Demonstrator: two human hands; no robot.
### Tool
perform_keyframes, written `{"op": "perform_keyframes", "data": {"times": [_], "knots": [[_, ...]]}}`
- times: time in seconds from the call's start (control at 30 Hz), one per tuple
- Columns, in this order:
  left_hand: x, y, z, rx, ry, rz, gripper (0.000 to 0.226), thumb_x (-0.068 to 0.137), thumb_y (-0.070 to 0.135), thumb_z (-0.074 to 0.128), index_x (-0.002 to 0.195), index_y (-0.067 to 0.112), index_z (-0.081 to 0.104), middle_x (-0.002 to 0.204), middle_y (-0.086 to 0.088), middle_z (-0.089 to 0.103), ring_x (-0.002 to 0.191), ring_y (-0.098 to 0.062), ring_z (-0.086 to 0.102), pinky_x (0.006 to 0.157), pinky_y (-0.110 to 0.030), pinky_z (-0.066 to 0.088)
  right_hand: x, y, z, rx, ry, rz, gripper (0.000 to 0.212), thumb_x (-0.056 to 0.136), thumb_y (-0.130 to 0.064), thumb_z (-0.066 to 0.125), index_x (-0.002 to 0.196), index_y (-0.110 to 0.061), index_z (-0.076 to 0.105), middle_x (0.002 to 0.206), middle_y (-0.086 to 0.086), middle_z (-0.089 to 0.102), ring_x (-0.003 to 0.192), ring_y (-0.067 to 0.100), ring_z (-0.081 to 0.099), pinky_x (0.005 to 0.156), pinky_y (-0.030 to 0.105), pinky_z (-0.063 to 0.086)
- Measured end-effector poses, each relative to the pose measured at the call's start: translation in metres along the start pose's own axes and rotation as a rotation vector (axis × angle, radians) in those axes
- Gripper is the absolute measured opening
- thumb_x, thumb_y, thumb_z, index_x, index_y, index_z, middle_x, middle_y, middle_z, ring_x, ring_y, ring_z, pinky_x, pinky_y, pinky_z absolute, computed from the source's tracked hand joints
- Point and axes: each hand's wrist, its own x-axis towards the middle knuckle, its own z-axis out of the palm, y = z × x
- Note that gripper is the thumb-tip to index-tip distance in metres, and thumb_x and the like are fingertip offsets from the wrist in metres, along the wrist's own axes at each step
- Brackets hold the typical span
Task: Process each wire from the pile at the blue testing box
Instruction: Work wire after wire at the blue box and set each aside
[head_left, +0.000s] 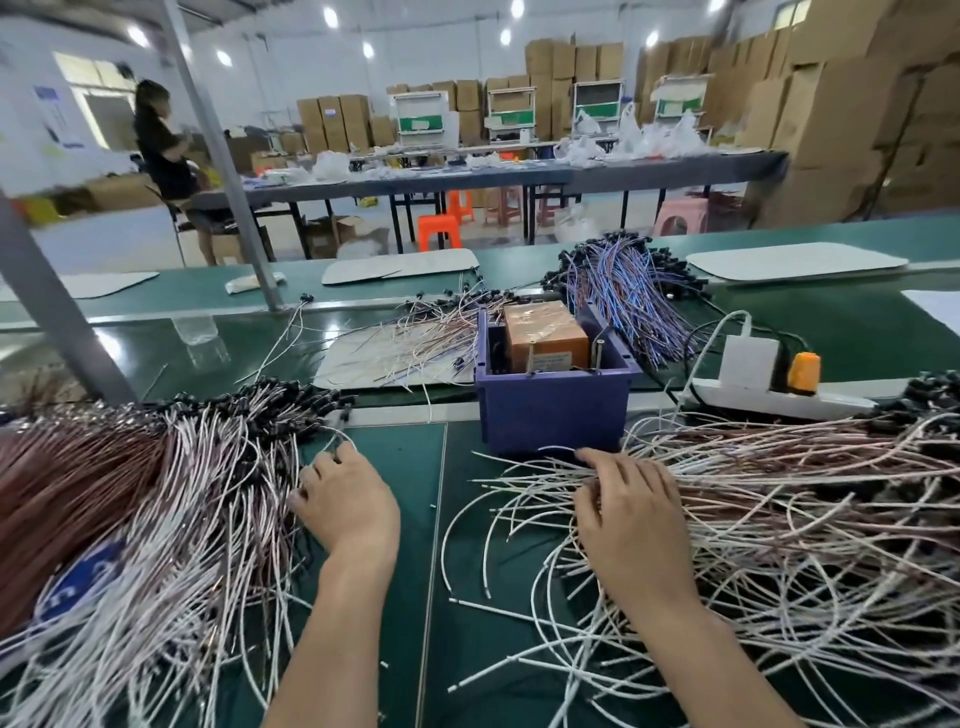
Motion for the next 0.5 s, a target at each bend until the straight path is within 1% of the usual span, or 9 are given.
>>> {"op": "perform_keyframes", "data": {"times": [0.1,0.13,0.2,0.27,0.33,0.37,0.4,0.43,0.5], "knots": [[-0.002,0.003,0.0,0.138,-0.012,-0.015,0.032,0.1,0.014,0.044,0.129,0.011,0.056,0.134,-0.013,0.057,0.126,-0.032,0.047,0.108,-0.045,0.032,-0.001,0.001,0.001,0.033,0.023,0.001,0.036,0.096,-0.024,0.055,0.13,-0.018,0.063,0.121,0.002,0.069,0.118,0.019,0.061,0.116,0.04,0.035],[-0.003,0.003,0.0,0.148,-0.005,-0.022,0.031,0.099,0.015,0.045,0.128,0.011,0.057,0.132,-0.013,0.058,0.124,-0.032,0.048,0.108,-0.045,0.033,-0.001,0.001,0.001,0.04,0.026,0.002,0.036,0.096,-0.023,0.055,0.13,-0.018,0.063,0.121,0.002,0.069,0.118,0.019,0.061,0.116,0.04,0.035],[-0.005,0.005,-0.003,0.038,0.072,-0.013,0.03,0.097,0.011,0.05,0.126,0.007,0.059,0.127,-0.018,0.059,0.119,-0.036,0.051,0.105,-0.047,0.034,0.0,0.002,0.002,0.058,0.037,-0.002,0.037,0.095,-0.023,0.055,0.131,-0.019,0.062,0.121,0.002,0.068,0.119,0.019,0.06,0.115,0.039,0.035],[-0.008,0.011,-0.008,-0.251,0.197,0.066,0.033,0.092,-0.003,0.053,0.124,0.001,0.059,0.119,-0.024,0.057,0.105,-0.037,0.055,0.096,-0.048,0.042,-0.001,0.003,0.003,0.102,0.054,-0.007,0.04,0.096,-0.024,0.052,0.135,-0.019,0.059,0.126,0.002,0.066,0.123,0.019,0.057,0.116,0.036,0.033],[-0.015,0.022,-0.014,-0.543,0.335,0.231,0.038,0.087,-0.017,0.047,0.12,-0.001,0.058,0.113,-0.021,0.052,0.087,-0.031,0.058,0.079,-0.044,0.052,-0.002,0.002,0.003,0.17,0.091,-0.017,0.049,0.096,-0.027,0.05,0.144,-0.02,0.049,0.138,0.003,0.057,0.133,0.018,0.048,0.118,0.035,0.03],[-0.021,0.028,-0.017,-0.624,0.399,0.346,0.041,0.085,-0.019,0.045,0.118,0.002,0.057,0.111,-0.017,0.048,0.079,-0.027,0.056,0.07,-0.04,0.054,-0.001,0.001,0.002,0.198,0.129,-0.031,0.054,0.096,-0.027,0.05,0.149,-0.019,0.041,0.147,0.005,0.049,0.14,0.018,0.041,0.12,0.038,0.03],[-0.028,0.034,-0.019,-0.657,0.455,0.472,0.044,0.082,-0.02,0.044,0.116,0.005,0.055,0.109,-0.012,0.043,0.075,-0.022,0.053,0.063,-0.035,0.052,0.0,0.0,0.0,0.209,0.192,-0.057,0.059,0.098,-0.026,0.051,0.153,-0.019,0.034,0.154,0.009,0.04,0.147,0.019,0.031,0.122,0.043,0.029],[-0.035,0.039,-0.02,-0.653,0.5,0.596,0.047,0.079,-0.021,0.044,0.115,0.008,0.053,0.108,-0.008,0.04,0.074,-0.019,0.049,0.058,-0.03,0.046,0.001,-0.002,-0.002,0.203,0.277,-0.102,0.063,0.099,-0.026,0.051,0.156,-0.018,0.027,0.159,0.013,0.03,0.151,0.02,0.022,0.123,0.046,0.025],[-0.049,0.047,-0.021,-0.612,0.545,0.803,0.051,0.075,-0.02,0.045,0.113,0.013,0.049,0.106,-0.002,0.035,0.074,-0.015,0.044,0.057,-0.025,0.037,0.001,-0.008,-0.01,0.149,0.44,-0.247,0.069,0.101,-0.033,0.047,0.16,-0.016,0.015,0.164,0.017,0.016,0.156,0.023,0.008,0.126,0.049,0.009]]}}
